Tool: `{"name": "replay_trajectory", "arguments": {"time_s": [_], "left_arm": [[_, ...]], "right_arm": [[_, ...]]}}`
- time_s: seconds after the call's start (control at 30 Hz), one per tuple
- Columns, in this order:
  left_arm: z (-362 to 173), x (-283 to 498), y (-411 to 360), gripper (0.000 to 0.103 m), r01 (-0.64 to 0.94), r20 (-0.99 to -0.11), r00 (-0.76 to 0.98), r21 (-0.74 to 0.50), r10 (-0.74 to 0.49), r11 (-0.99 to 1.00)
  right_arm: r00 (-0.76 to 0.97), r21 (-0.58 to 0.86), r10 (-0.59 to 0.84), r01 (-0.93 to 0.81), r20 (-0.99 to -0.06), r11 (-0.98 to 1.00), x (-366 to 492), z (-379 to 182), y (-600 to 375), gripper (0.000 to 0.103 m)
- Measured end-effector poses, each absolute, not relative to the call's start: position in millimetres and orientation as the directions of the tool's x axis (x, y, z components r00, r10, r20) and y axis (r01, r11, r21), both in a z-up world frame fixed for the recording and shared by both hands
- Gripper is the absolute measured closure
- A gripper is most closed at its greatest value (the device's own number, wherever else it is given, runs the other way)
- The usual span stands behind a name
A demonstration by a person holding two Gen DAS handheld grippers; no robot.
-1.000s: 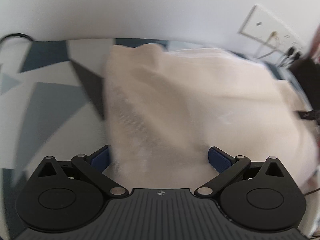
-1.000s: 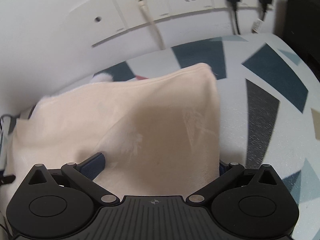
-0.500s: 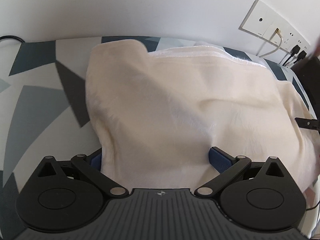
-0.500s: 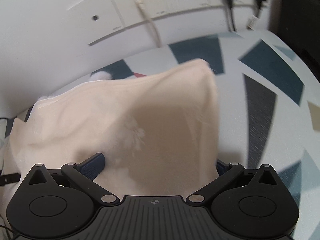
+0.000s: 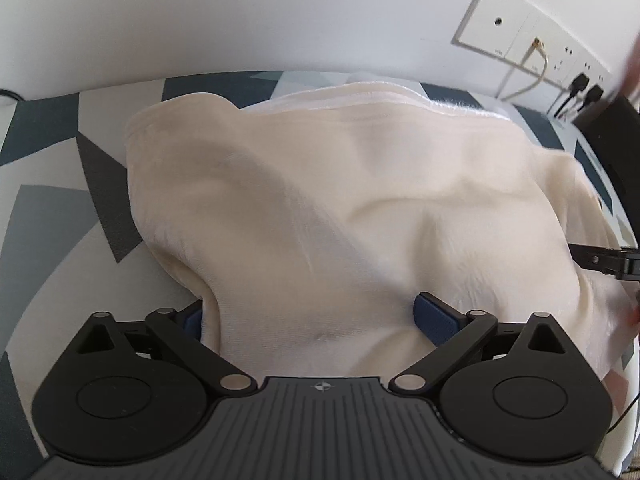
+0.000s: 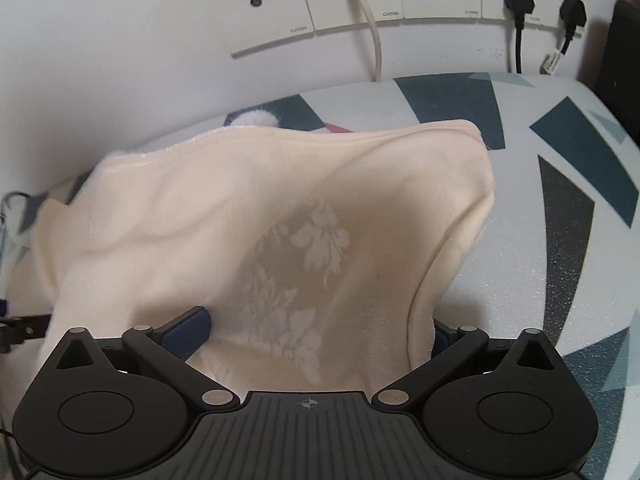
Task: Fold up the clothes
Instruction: 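Lift the hem with both grippers and fold it over the robe body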
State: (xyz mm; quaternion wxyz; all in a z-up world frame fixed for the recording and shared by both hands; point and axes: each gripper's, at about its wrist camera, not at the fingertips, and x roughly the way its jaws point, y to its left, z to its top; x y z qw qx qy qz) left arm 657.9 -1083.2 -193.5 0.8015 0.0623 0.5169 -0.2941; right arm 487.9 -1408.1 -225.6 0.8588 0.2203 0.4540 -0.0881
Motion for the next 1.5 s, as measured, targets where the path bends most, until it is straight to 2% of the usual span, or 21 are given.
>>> {"name": "replay_trajectory", "arguments": {"time_s": [0.13,0.23,0.43,0.53,0.67,0.9,1.3,1.5], "left_arm": [[-195,656,-1083,0.000,0.515,-0.856,0.325,-0.196,-0.403,0.834],[-195,655,-1082,0.000,0.500,-0.848,0.350,-0.191,-0.398,0.845],[-197,652,-1081,0.000,0.475,-0.830,0.397,-0.180,-0.392,0.862],[-198,648,-1079,0.000,0.480,-0.821,0.412,-0.172,-0.394,0.860],[-198,639,-1083,0.001,0.468,-0.820,0.435,-0.146,-0.371,0.872],[-195,628,-1074,0.001,0.456,-0.837,0.414,-0.150,-0.358,0.878],[-192,560,-1023,0.000,0.412,-0.848,0.393,-0.183,-0.356,0.892],[-190,566,-1015,0.000,0.435,-0.857,0.356,-0.201,-0.373,0.877]], "right_arm": [[0.627,0.383,0.079,0.366,-0.775,0.848,479,-227,-1420,0.001],[0.614,0.380,0.054,0.413,-0.787,0.828,484,-226,-1419,0.001],[0.570,0.242,-0.050,0.426,-0.820,0.872,495,-227,-1400,0.001],[0.561,0.250,-0.036,0.425,-0.827,0.870,496,-228,-1403,0.001],[0.559,0.185,-0.073,0.390,-0.826,0.902,495,-231,-1390,0.001],[0.552,0.185,-0.048,0.359,-0.833,0.915,484,-230,-1382,0.001],[0.526,0.220,0.044,0.277,-0.850,0.935,433,-225,-1364,0.001],[0.565,0.220,-0.006,0.330,-0.825,0.918,420,-221,-1374,0.001]]}}
